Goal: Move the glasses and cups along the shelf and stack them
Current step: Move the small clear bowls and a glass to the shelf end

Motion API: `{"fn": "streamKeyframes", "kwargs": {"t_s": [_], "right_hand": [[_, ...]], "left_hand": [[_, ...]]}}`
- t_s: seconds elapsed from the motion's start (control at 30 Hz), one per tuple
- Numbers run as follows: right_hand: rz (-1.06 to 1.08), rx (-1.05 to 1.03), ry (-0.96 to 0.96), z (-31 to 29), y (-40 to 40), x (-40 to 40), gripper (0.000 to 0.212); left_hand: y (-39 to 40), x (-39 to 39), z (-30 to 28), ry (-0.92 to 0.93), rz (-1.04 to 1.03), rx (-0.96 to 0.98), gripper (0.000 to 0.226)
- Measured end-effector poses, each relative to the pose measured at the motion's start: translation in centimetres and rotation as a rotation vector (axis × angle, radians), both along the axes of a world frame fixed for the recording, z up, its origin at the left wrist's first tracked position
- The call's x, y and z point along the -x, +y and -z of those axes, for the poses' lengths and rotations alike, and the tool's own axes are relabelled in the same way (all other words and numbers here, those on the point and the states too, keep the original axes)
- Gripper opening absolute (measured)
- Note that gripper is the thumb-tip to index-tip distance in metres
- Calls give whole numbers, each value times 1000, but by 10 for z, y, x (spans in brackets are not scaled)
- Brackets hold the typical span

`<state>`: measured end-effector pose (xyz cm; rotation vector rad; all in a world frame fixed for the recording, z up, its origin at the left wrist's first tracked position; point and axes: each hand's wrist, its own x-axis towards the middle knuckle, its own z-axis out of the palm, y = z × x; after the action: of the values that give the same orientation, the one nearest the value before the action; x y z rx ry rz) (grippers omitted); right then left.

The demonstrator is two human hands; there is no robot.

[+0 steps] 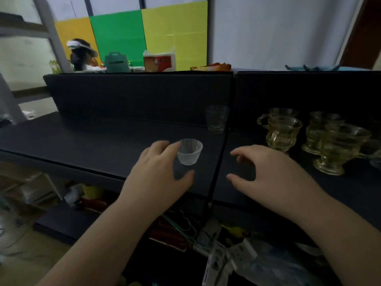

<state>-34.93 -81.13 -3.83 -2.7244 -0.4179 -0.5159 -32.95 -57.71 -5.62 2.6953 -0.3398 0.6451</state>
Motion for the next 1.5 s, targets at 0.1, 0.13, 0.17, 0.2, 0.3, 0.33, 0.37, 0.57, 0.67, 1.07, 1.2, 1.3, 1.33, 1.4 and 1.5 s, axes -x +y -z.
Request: {"fn": "streamKeyframes", "kwargs": {"t_s": [0.1, 0.13, 0.17, 0.2, 0.3, 0.33, 0.37, 0.57, 0.67, 1.07, 1.2, 1.3, 1.33, 1.4, 1.5], "right_hand": [[14, 12, -5, -3, 2, -23, 55], [13, 10, -6, -5, 4, -31, 55], [9, 9, -11, -7, 5, -40, 55], [3, 10, -16, -9, 7, -47, 56], [2, 8, -36, -16, 13, -66, 54], [5, 11, -52, -18, 15, -72, 54], [5, 16, -58, -21, 17, -78, 54], [56, 59, -29, -32, 30, -107, 52], [121, 21, -64, -36, 40, -130, 50], [485, 39, 201, -26, 67, -245, 91], [511, 34, 168, -23, 73, -240, 81], [487, -20, 167, -27, 81, -220, 89], [480, -46, 160, -29, 84, -211, 90], [467, -92, 113, -34, 88, -189, 89], [478, -106, 31, -39, 88, -150, 84]], "left_hand": [[-15, -37, -6, 65, 36, -32, 82], [-19, -48, -8, 93, 42, -49, 83], [-21, -58, -9, 118, 49, -64, 84], [-23, -66, -9, 143, 61, -81, 83], [-18, -87, -8, 198, 113, -103, 72], [-14, -94, -8, 213, 127, -96, 68], [-10, -101, -9, 231, 135, -81, 67], [20, -128, -20, 264, 174, -7, 67], [32, -137, -26, 182, 229, 51, 66], [61, -158, -22, 162, 387, 147, 64], [71, -164, -22, 179, 428, 107, 65], [77, -167, -23, 171, 460, 110, 65], [78, -167, -23, 173, 473, 112, 65], [77, -165, -23, 174, 499, 115, 65], [69, -160, -19, 147, 566, 141, 65]]}}
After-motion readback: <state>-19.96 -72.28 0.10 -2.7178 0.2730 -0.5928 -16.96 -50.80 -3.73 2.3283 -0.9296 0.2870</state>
